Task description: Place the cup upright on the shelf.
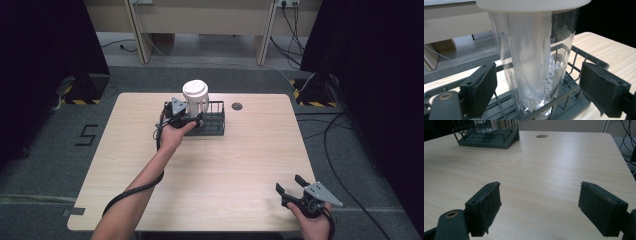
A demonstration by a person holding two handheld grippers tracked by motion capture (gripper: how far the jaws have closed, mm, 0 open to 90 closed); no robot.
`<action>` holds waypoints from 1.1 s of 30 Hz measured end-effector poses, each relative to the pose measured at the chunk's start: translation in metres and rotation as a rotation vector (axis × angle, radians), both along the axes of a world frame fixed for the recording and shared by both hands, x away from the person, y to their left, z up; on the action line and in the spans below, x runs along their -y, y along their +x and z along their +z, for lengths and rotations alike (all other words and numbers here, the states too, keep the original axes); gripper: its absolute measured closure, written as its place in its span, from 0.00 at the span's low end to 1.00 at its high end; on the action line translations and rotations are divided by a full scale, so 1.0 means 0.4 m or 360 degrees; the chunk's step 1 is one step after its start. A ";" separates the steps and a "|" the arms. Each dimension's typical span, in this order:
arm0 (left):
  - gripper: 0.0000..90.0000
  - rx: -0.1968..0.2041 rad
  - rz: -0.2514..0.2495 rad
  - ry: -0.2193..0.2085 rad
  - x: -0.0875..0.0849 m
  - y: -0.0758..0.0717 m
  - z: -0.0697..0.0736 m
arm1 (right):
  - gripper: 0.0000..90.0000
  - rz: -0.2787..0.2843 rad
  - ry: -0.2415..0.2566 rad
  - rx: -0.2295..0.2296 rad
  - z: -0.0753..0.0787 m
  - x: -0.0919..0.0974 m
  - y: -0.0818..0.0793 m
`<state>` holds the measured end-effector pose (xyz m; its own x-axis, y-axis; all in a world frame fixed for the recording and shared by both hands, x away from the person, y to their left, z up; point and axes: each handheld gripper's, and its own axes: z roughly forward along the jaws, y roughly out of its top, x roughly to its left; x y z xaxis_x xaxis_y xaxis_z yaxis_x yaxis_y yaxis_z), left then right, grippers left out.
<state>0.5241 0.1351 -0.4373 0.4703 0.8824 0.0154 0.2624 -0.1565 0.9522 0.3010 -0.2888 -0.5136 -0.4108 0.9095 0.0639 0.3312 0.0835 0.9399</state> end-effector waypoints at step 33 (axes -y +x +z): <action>0.16 0.0028 -0.0113 0.0029 -0.136 -0.247 -0.038 | 0.21 -0.0011 0.0009 -0.0006 0.000 -0.002 -0.002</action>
